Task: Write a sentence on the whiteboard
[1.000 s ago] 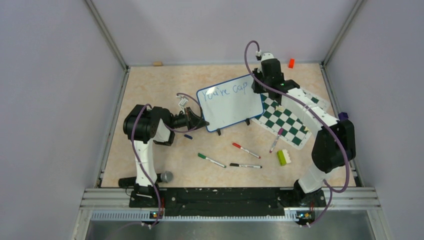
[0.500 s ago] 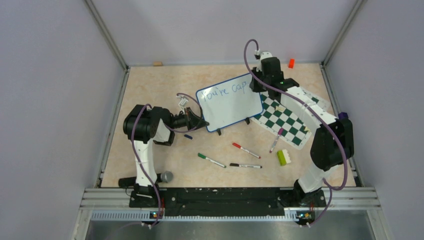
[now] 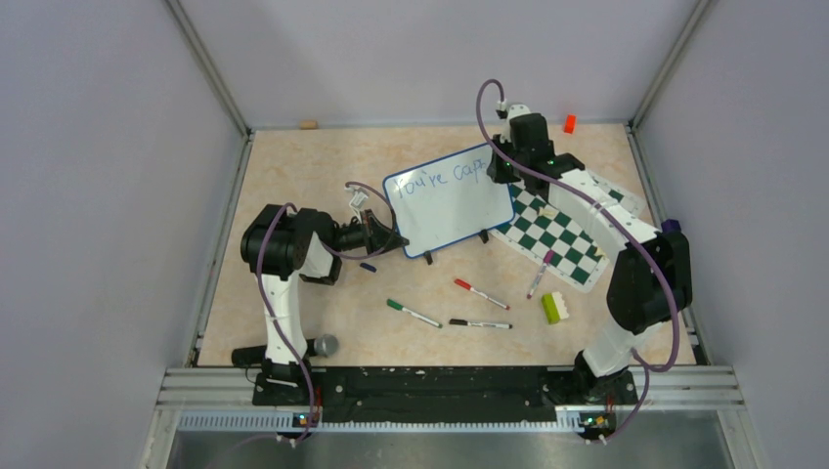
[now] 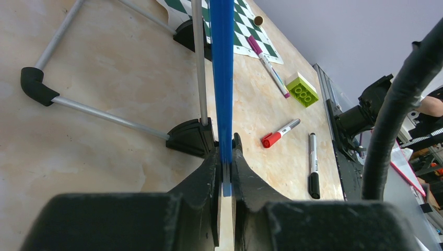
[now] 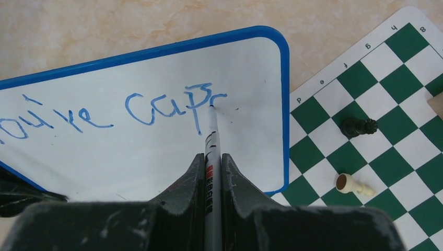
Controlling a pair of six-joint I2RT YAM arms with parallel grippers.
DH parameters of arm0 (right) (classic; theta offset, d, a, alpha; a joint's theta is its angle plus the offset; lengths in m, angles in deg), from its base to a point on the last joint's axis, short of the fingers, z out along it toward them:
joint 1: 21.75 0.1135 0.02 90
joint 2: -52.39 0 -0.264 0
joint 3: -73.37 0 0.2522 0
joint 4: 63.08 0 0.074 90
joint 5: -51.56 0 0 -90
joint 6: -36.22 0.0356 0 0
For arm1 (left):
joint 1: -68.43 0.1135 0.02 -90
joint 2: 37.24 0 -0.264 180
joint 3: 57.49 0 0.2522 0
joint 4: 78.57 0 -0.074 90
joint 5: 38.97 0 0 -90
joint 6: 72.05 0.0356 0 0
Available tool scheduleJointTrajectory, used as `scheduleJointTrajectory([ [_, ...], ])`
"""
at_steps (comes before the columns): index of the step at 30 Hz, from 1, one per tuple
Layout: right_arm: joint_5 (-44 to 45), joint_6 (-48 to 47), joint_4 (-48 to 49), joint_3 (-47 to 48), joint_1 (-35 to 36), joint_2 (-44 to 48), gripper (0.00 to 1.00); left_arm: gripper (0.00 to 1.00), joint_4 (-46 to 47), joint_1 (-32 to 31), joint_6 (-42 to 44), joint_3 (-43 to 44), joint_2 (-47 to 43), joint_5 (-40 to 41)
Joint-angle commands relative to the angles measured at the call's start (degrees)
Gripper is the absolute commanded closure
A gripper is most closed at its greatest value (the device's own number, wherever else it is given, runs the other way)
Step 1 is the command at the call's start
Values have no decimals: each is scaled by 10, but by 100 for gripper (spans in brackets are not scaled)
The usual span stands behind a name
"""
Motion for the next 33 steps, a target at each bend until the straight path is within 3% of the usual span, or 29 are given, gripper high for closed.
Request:
scheduleJointTrajectory([
  [1, 11, -4, -4, -3, -3, 3, 100, 95, 41, -1, 9, -6, -18, -26],
  [33, 34, 12, 15, 50, -9, -14, 100, 95, 41, 0, 9, -5, -17, -26],
])
